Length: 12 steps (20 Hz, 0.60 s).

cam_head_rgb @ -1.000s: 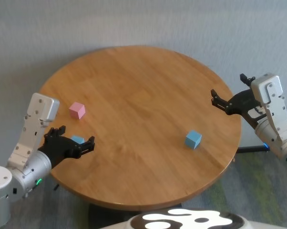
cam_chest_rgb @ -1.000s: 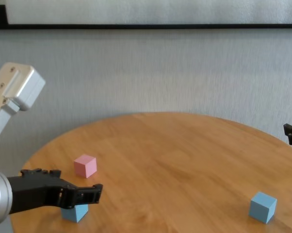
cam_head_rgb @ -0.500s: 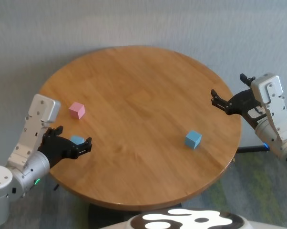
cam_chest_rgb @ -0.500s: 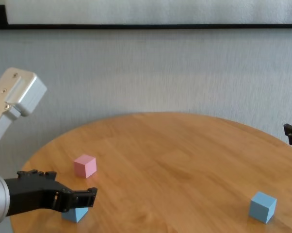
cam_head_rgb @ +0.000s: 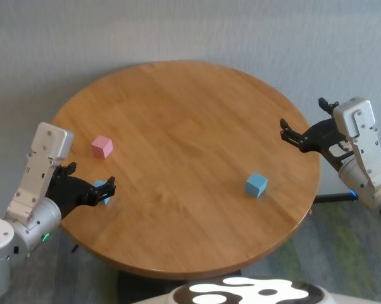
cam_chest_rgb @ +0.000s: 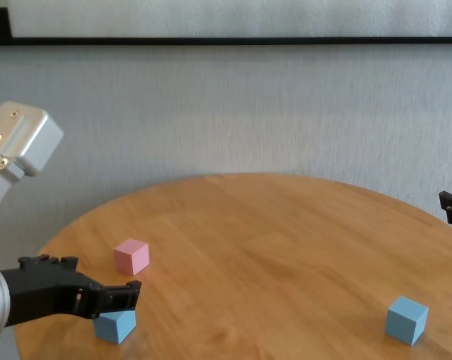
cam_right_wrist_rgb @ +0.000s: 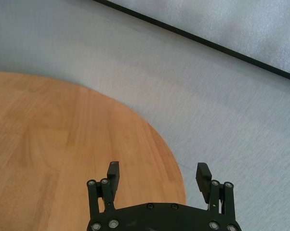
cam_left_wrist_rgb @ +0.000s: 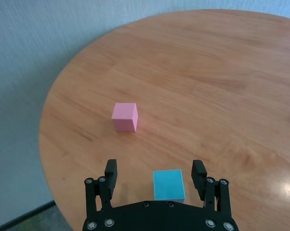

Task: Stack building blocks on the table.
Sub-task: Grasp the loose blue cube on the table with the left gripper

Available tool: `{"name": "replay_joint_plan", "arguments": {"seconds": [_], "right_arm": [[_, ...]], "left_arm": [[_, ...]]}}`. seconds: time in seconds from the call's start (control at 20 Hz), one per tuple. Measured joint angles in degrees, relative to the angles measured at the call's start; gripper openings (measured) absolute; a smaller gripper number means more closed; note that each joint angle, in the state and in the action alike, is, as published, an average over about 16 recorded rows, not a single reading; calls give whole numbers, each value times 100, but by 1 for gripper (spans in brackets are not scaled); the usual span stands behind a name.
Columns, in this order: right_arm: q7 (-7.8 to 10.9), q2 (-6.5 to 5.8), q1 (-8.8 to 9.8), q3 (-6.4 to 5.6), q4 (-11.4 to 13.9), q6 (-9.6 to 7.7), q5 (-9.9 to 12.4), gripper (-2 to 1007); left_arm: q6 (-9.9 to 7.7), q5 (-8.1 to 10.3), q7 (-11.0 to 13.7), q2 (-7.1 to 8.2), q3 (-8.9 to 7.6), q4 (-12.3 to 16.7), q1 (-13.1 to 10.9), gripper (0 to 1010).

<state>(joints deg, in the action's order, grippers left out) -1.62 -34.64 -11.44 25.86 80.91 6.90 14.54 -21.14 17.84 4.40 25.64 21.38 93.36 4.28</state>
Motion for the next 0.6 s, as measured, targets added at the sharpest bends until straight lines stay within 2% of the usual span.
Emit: {"name": "replay_joint_plan", "arguments": {"seconds": [0.6], "right_arm": [[0, 0, 0, 0, 0, 0, 0, 1005]], "left_arm": [[75, -57, 177, -138, -89, -211, -4, 1003]]}}
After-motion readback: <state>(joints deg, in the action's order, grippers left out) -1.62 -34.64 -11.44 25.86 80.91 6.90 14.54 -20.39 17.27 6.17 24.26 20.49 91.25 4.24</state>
